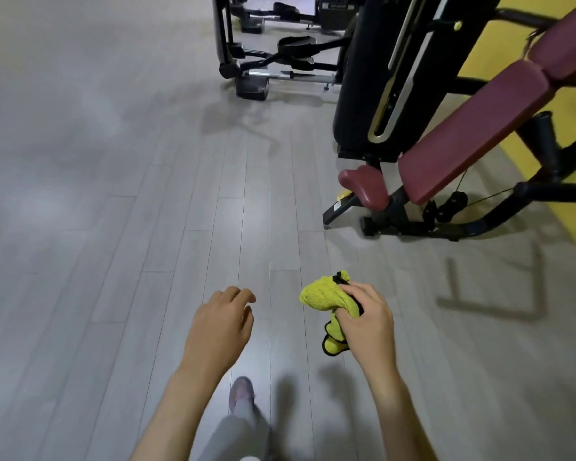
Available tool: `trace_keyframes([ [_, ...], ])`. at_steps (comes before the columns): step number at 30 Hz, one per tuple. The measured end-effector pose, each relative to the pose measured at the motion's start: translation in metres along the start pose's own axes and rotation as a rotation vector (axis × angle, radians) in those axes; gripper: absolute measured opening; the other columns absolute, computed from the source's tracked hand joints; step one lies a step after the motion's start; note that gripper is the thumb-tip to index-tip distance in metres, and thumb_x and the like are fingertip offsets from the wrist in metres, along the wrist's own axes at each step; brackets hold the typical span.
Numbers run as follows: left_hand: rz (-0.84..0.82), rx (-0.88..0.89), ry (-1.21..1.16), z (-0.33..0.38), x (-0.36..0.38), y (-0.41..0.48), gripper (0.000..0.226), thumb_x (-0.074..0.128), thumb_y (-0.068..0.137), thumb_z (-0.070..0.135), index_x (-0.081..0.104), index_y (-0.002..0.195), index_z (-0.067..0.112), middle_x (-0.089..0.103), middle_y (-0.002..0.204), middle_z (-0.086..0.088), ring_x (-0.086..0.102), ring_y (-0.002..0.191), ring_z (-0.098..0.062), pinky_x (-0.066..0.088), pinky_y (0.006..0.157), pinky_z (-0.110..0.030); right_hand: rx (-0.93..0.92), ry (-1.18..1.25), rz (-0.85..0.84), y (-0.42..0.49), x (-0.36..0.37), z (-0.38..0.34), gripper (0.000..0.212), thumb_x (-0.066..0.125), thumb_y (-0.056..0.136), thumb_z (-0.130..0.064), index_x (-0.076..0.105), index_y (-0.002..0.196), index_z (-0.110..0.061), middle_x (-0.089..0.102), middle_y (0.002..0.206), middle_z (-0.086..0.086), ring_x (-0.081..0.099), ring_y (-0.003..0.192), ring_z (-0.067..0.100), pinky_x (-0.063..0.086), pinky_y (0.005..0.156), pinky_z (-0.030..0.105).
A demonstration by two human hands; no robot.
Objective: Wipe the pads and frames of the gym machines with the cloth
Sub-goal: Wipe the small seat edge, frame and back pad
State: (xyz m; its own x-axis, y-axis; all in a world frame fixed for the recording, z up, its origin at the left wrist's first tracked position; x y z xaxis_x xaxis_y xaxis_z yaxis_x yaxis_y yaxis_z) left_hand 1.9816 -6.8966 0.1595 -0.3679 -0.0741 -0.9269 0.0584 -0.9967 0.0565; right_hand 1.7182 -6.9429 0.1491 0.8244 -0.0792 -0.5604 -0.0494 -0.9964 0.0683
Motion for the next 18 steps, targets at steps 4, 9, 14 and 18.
trace_keyframes([
  [4, -0.012, 0.001, -0.052, -0.019, 0.018, 0.104, 0.019, 0.064, 0.093, 0.016, 0.069, 0.111, 0.022, 0.066, 0.104, 0.006, 0.063, 0.087, -0.023, 0.054, 0.067, -0.041, 0.054, -0.046, -0.009, 0.084, 0.03, 0.008, 0.042, 0.061, 0.074, -0.012, 0.075, 0.107, -0.034, 0.064, 0.112, -0.022, 0.063, 0.106, 0.018, 0.054, 0.088, 0.045],
  [9, -0.049, 0.061, -0.087, -0.022, 0.035, 0.249, 0.017, 0.063, 0.092, 0.016, 0.069, 0.107, 0.021, 0.067, 0.102, 0.005, 0.063, 0.086, -0.025, 0.052, 0.064, -0.039, 0.155, -0.075, 0.039, 0.207, 0.051, 0.004, 0.04, 0.053, 0.073, -0.011, 0.077, 0.094, -0.037, 0.067, 0.104, -0.017, 0.064, 0.091, 0.025, 0.057, 0.073, 0.042],
  [14, -0.086, 0.172, -0.088, -0.001, 0.032, 0.378, 0.02, 0.057, 0.097, 0.019, 0.068, 0.114, 0.022, 0.065, 0.108, 0.006, 0.062, 0.093, -0.023, 0.052, 0.071, -0.04, 0.147, -0.106, 0.184, 0.31, 0.05, -0.005, 0.039, 0.059, 0.072, -0.008, 0.075, 0.096, -0.033, 0.067, 0.101, -0.019, 0.061, 0.095, 0.014, 0.051, 0.078, 0.033],
  [18, -0.133, 0.236, -0.086, 0.023, 0.04, 0.462, 0.022, 0.055, 0.098, 0.019, 0.067, 0.117, 0.022, 0.065, 0.111, 0.005, 0.062, 0.096, -0.023, 0.053, 0.075, -0.042, 0.184, -0.106, 0.229, 0.373, 0.045, 0.007, 0.039, 0.06, 0.07, -0.013, 0.073, 0.103, -0.028, 0.065, 0.104, -0.02, 0.059, 0.098, 0.011, 0.046, 0.081, 0.022],
])
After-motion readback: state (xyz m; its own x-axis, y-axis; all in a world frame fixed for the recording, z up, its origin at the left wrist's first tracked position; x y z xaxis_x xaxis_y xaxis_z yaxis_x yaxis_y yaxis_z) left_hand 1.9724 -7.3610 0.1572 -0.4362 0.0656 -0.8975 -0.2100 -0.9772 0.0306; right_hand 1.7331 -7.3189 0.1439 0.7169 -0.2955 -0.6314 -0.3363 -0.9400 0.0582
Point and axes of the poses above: each hand's wrist, its own y-axis towards the middle knuckle, its own x-axis out of the palm, z = x × y, the point moved 3 cm from there along y, towards the middle knuckle
